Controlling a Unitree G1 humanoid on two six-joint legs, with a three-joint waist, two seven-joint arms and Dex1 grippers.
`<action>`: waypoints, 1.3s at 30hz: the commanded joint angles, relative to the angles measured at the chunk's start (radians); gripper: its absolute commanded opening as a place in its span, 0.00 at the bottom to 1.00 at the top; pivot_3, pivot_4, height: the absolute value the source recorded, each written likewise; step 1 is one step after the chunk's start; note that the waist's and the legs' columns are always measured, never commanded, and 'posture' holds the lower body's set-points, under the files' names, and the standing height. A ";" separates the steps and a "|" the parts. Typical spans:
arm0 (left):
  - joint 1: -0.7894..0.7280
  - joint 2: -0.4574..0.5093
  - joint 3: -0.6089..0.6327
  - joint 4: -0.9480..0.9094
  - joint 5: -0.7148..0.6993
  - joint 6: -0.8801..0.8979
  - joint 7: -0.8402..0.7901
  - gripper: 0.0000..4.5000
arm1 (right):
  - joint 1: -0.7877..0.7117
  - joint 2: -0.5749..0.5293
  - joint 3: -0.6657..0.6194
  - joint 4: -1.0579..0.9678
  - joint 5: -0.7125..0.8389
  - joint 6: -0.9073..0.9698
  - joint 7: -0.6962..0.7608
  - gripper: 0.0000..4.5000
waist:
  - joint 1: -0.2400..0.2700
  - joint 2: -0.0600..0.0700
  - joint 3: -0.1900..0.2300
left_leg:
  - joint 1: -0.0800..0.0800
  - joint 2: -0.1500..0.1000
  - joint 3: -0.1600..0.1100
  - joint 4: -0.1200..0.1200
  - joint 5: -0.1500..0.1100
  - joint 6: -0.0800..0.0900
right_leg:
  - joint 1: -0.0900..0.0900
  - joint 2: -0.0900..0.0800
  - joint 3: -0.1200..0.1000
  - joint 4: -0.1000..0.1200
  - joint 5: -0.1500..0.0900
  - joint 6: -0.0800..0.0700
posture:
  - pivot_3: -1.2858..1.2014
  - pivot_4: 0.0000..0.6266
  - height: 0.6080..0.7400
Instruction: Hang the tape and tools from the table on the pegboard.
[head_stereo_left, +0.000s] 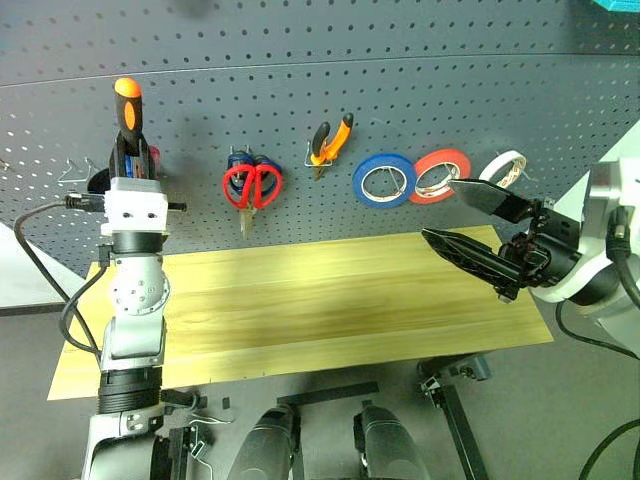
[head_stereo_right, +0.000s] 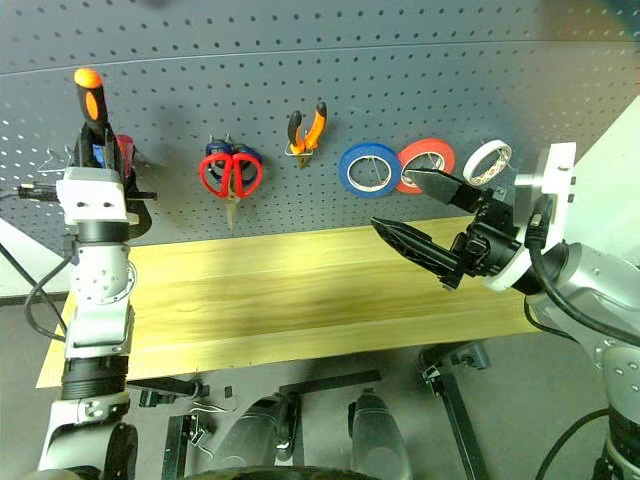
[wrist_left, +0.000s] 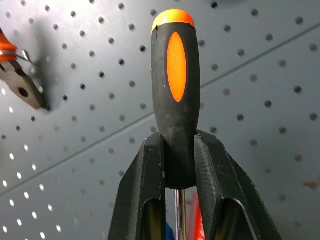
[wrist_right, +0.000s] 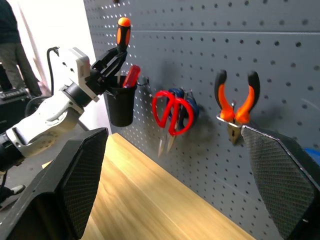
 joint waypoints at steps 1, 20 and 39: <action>0.045 -0.002 0.028 -0.105 0.009 0.039 0.006 0.10 | -0.001 -0.021 -0.029 -0.015 0.007 -0.006 0.007 1.00 | 0.001 0.001 0.002 | 0.000 0.000 0.000 0.000 0.000 0.000 | 0.000 0.000 0.000 0.000 0.000 0.000 | 0.47 0.40 0.84; 0.060 -0.012 0.064 -0.171 0.044 0.085 0.087 1.00 | 0.021 -0.016 -0.011 0.014 -0.064 -0.012 0.046 1.00 | 0.005 0.000 0.020 | -0.001 0.000 0.000 -0.001 -0.001 0.001 | 0.000 0.000 0.000 -0.003 0.000 0.000 | 0.47 0.40 0.84; 0.041 -0.064 -0.029 -0.211 0.073 0.083 0.067 1.00 | 0.012 0.001 0.005 0.026 -0.108 -0.024 0.064 1.00 | 0.006 -0.001 0.020 | -0.001 0.000 0.000 -0.002 -0.001 0.001 | 0.000 0.000 0.000 -0.004 0.000 0.000 | 0.47 0.37 0.84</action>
